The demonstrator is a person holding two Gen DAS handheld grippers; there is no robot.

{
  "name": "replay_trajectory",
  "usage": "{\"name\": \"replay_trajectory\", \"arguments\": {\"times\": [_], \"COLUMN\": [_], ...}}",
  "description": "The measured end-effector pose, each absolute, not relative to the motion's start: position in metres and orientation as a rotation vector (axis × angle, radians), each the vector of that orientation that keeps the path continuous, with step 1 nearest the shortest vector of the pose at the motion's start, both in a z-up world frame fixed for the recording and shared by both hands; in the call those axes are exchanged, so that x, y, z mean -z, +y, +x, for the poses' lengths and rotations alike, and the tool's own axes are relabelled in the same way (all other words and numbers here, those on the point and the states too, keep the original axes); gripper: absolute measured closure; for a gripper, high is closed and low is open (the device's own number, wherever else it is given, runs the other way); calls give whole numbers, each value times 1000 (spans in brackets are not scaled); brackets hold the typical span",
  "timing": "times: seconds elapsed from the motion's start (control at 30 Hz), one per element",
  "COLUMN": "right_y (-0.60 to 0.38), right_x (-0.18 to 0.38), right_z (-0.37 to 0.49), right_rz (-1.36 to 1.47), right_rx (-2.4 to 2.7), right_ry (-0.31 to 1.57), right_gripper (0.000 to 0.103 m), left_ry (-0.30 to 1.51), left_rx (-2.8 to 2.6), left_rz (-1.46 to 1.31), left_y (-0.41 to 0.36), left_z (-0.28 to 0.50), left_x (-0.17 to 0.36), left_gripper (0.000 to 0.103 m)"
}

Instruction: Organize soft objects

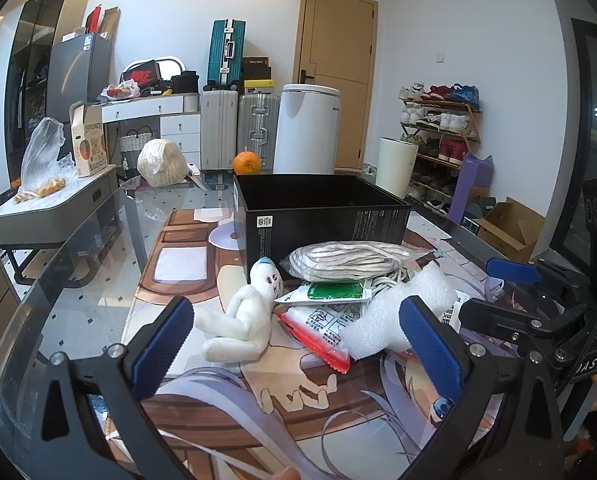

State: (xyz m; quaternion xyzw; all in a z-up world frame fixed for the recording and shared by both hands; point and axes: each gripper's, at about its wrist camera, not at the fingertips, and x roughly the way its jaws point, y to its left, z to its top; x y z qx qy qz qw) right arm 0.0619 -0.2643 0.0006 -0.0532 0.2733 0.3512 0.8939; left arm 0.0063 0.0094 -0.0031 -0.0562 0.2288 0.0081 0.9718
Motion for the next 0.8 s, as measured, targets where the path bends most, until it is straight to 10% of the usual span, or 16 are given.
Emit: {"name": "replay_trajectory", "arguments": {"times": [0.8], "right_y": [-264], "right_x": [2], "right_z": [62], "right_rz": [-119], "right_rx": [-728], "right_ry": [571], "right_gripper": [1], "left_ry": [457], "left_rx": [-18], "left_rz": [-94], "left_y": [5], "left_z": [1], "left_x": [2], "left_gripper": [0]}}
